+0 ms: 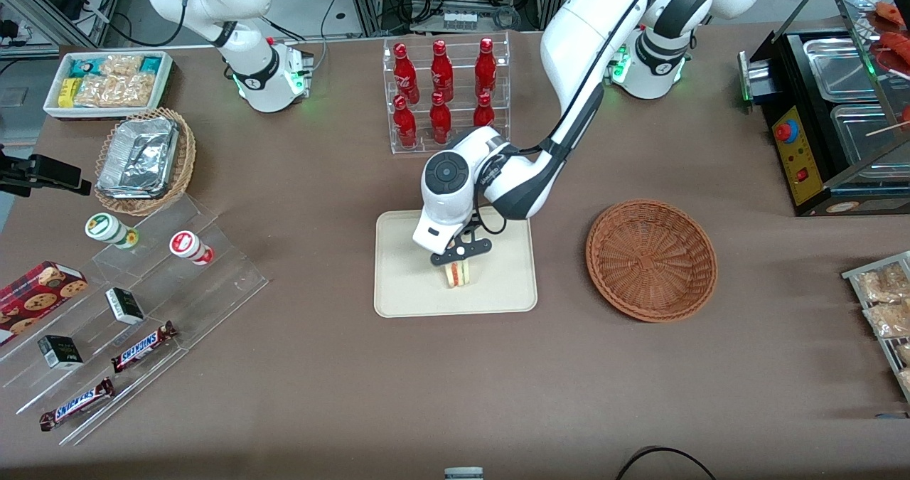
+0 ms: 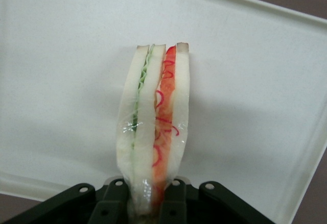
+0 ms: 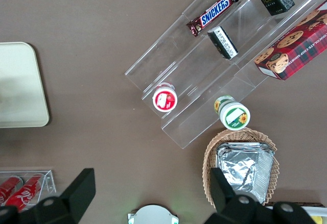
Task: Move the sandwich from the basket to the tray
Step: 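Lower the sandwich onto the tray and open the left gripper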
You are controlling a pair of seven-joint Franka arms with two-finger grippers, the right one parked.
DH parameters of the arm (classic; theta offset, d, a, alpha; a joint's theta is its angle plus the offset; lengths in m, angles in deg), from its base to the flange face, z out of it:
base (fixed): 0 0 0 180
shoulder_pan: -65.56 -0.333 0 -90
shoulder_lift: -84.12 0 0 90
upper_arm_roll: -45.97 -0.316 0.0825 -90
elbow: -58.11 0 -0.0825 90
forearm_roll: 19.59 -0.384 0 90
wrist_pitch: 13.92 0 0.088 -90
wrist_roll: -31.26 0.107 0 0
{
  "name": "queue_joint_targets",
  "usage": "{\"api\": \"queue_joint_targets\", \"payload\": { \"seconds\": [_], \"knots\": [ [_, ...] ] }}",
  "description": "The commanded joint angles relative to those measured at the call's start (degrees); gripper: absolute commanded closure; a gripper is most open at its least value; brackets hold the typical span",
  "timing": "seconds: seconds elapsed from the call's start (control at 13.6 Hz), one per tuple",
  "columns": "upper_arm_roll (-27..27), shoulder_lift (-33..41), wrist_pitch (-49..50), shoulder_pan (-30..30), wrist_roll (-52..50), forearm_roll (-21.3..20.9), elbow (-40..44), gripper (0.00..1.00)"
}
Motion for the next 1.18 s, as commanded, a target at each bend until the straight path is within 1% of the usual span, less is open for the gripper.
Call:
{"api": "queue_joint_targets", "payload": {
  "seconds": [0.0, 0.51, 0.59, 0.66, 0.74, 1.1],
  "knots": [
    [-0.9, -1.7, -0.1, 0.9, -1.9, -1.3, 3.1, 1.0],
    [-0.8, -3.1, -0.1, 0.8, -5.0, -1.1, 3.7, 1.0],
    [-0.8, -3.3, -0.1, 0.8, -5.0, -1.1, 3.9, 0.95],
    [-0.8, -3.3, 0.0, 0.8, -4.9, -1.1, 4.5, 0.3],
    [-0.8, -2.8, 0.1, 0.6, -4.8, -1.0, 4.5, 0.0],
    [-0.8, -1.6, 3.9, 0.3, -4.8, -0.4, 7.6, 0.0]
  ]
}}
